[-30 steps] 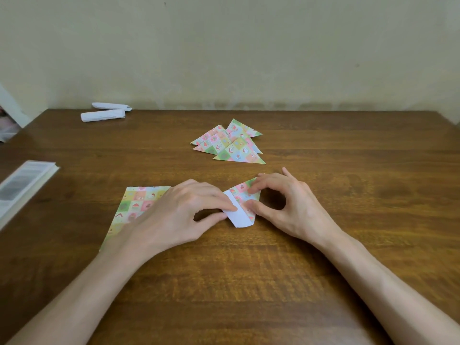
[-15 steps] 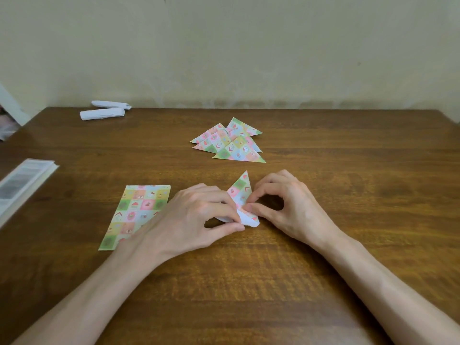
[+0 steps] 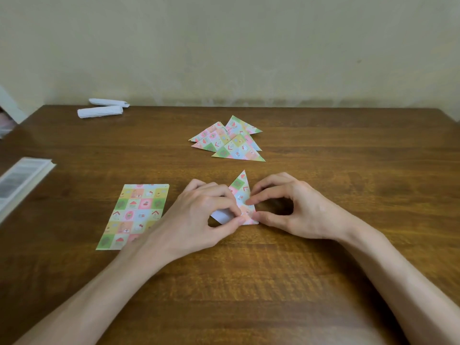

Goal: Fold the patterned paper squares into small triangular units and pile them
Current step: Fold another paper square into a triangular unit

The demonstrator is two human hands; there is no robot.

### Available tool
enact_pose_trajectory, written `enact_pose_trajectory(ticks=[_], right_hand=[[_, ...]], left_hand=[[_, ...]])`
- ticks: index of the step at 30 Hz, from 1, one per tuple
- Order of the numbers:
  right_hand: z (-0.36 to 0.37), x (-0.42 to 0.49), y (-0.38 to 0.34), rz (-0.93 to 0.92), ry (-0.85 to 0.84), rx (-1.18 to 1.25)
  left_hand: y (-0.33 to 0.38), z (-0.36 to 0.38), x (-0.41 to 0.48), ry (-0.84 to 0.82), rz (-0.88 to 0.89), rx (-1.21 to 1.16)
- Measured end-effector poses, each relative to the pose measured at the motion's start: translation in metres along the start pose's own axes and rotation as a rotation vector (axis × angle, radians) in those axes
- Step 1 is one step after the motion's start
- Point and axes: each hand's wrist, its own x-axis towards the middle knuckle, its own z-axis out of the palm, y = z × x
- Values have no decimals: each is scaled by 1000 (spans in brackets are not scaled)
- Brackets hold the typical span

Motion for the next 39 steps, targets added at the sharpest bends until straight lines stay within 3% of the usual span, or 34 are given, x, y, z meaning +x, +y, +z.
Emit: enact_pose_trajectory(ticks=[4, 39], right_hand=[[-5, -3, -2, -8, -79, -16], [14, 0, -3, -39, 126, -70]], left_hand=[[3, 1, 1, 11, -19, -10], [-3, 3, 0, 11, 0, -21]])
